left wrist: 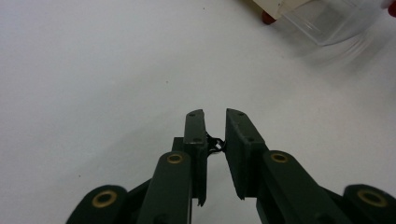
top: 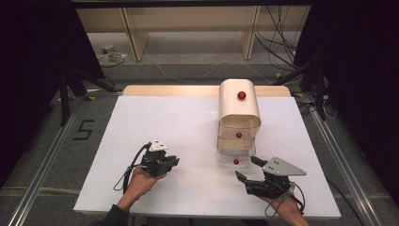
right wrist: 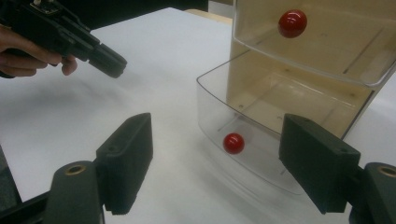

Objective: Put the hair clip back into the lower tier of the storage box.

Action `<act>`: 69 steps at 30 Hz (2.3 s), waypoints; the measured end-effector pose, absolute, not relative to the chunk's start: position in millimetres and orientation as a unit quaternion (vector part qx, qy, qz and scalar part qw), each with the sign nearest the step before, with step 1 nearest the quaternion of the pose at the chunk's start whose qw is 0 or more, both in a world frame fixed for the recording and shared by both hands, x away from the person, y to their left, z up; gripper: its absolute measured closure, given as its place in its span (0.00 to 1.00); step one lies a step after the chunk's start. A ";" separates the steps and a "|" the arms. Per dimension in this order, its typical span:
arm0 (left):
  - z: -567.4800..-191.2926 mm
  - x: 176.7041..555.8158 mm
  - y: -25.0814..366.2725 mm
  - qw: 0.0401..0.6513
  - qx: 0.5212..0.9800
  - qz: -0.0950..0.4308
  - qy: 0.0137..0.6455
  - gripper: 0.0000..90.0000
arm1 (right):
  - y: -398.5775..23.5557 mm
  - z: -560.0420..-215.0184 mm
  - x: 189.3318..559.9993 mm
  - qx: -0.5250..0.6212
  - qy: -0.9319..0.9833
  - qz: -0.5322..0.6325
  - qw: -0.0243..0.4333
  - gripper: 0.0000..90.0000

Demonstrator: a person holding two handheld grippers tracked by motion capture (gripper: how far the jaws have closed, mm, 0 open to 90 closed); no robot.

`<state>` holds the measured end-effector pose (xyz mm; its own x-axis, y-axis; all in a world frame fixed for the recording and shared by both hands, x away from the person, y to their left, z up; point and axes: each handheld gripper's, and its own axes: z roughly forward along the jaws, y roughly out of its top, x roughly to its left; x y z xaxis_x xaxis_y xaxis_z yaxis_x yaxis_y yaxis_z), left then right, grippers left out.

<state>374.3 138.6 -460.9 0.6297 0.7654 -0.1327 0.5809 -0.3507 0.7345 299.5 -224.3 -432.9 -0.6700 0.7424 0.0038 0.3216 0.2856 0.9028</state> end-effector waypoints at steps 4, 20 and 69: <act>-459.2 373.6 139.6 0.401 0.806 0.123 0.418 0.87 | -224.3 -433.0 299.6 0.345 0.772 0.488 0.216 0.30; -454.3 372.2 140.9 0.427 0.794 0.121 0.416 0.87 | -224.2 -433.1 299.6 0.346 0.772 0.487 0.216 0.30; -428.9 359.9 88.1 0.488 0.794 0.089 0.351 0.87 | -224.1 -434.4 299.6 0.348 0.771 0.488 0.216 0.30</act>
<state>359.9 88.1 -428.9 0.7375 0.6448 -0.2008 0.4706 -0.2774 0.8376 299.6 -224.1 -434.4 -0.6643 0.7474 0.0067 0.3254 0.2812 0.9028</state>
